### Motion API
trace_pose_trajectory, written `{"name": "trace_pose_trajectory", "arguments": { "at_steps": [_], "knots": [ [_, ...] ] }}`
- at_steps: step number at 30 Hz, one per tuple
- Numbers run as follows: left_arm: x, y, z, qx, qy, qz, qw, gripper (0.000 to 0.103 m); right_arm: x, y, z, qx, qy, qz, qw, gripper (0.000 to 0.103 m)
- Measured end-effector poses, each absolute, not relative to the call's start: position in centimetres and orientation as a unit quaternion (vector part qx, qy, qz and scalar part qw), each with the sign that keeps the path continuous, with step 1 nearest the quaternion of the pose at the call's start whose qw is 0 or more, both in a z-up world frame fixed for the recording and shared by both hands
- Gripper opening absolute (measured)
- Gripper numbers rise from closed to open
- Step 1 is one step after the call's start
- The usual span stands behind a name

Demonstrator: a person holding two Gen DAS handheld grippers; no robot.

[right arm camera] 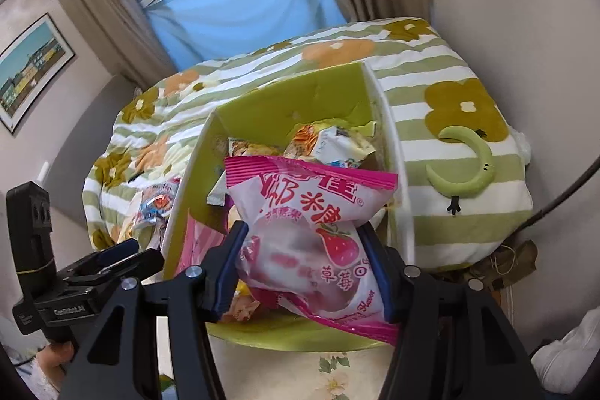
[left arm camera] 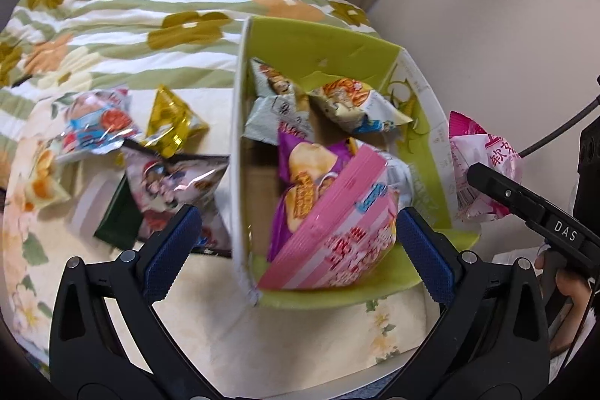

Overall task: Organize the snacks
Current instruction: 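Carry both pink bags over the green box and open both grippers to drop them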

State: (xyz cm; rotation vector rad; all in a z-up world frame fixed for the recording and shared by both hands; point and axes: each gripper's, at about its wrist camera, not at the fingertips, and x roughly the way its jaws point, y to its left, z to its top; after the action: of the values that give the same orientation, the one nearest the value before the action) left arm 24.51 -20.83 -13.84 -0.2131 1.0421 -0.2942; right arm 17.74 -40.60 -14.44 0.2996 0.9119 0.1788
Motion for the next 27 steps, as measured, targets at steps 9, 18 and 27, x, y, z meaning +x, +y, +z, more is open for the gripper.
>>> {"name": "trace_pose_trajectory", "arguments": {
  "at_steps": [9, 18, 27],
  "knots": [
    [22.9, -20.8, -13.4, -0.067, 0.492, -0.108, 0.861, 0.103, 18.2, -40.1, -16.0, 0.138, 0.456, 0.107, 0.873, 0.057],
    [21.2, -20.5, -14.0, -0.020, 0.494, -0.069, 0.866, 0.103, 17.6, -40.0, -17.1, 0.137, 0.440, 0.107, 0.881, 0.102],
    [20.5, -19.6, -14.2, -0.025, 0.491, -0.057, 0.869, 0.103, 16.6, -40.0, -17.8, 0.130, 0.451, 0.112, 0.876, 0.102]
  ]
}}
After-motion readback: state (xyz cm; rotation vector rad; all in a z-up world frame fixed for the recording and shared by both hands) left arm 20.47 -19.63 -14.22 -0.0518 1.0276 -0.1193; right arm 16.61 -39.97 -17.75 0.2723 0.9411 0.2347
